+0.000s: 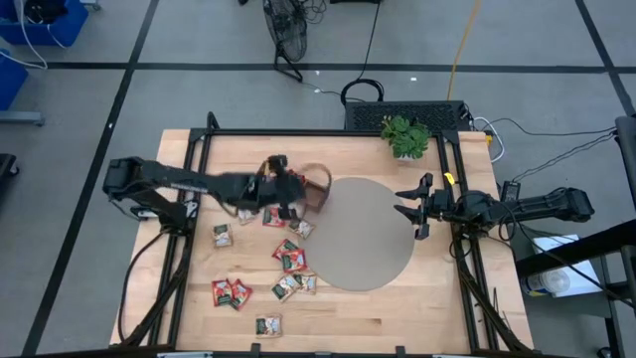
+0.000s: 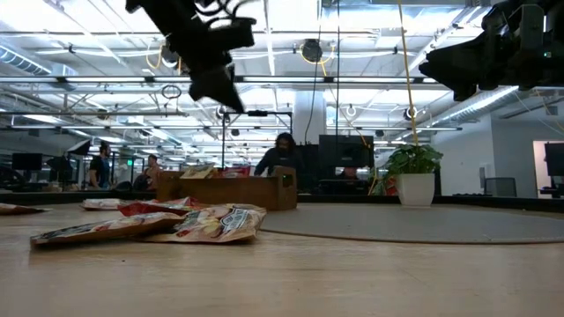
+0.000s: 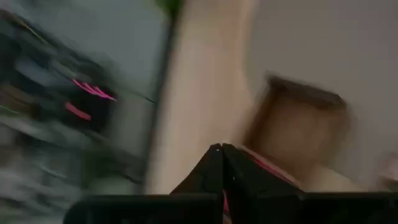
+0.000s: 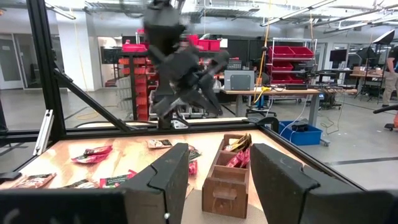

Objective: Pick & Place Tea
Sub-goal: Put the red tea bag into the middle section of the wooden organizer

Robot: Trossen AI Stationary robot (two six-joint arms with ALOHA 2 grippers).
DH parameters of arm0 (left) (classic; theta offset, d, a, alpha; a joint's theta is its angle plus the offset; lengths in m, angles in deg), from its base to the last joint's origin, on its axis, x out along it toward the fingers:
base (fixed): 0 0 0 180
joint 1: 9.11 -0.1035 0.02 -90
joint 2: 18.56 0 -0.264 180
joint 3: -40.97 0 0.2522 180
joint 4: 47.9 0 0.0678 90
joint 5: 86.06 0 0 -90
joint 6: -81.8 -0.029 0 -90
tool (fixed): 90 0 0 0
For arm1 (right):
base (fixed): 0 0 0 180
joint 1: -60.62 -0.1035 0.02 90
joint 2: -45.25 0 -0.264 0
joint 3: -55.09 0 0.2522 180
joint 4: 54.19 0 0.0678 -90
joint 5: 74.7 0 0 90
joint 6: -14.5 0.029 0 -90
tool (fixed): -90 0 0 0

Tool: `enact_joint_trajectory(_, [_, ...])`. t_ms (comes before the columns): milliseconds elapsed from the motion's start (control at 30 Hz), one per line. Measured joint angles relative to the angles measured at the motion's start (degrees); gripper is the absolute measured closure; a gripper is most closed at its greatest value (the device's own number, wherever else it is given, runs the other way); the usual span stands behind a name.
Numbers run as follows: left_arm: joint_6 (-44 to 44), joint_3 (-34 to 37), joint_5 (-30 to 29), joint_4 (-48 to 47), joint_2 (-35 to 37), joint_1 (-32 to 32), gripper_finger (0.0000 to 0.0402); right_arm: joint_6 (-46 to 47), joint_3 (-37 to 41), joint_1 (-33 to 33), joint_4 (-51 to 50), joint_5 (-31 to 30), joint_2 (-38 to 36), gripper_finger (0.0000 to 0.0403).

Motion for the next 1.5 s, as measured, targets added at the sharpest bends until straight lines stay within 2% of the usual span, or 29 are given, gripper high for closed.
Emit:
enact_joint_trajectory(67, [6.6,-1.9,2.8,-7.6,-0.2,-1.8,0.0398,0.0,0.0,0.0,0.0,0.0,0.0,0.0248])
enact_joint_trajectory(133, [9.1,-2.4,6.6,-11.7,-1.0,-3.1,0.0398,0.0,0.0,0.0,0.0,0.0,0.0,0.0248])
enact_joint_trajectory(267, [11.4,-1.7,15.8,-11.7,-3.6,-5.5,0.0399,0.0,0.0,0.0,0.0,0.0,0.0,0.0248])
enact_joint_trajectory(433, [8.7,-1.5,16.6,-9.2,-10.1,-6.8,0.04,0.0,0.0,0.0,0.0,0.0,0.0,0.0248])
enact_joint_trajectory(600, [7.0,-1.6,17.1,-8.0,-13.5,-8.5,0.04,0.0,0.0,0.0,0.0,0.0,0.0,0.0248])
enact_joint_trajectory(1167, [5.4,-1.6,17.5,-7.2,-13.0,-11.6,0.0401,0.0,0.0,0.0,0.0,0.0,0.0,0.0248])
enact_joint_trajectory(1300, [5.9,-1.7,19.2,-7.2,-13.1,-12.4,0.0401,0.0,0.0,0.0,0.0,0.0,0.0,0.0248])
enact_joint_trajectory(1500, [5.9,-1.8,19.5,-6.8,-15.2,-13.2,0.0401,0.0,0.0,0.0,0.0,0.0,0.0,0.0248])
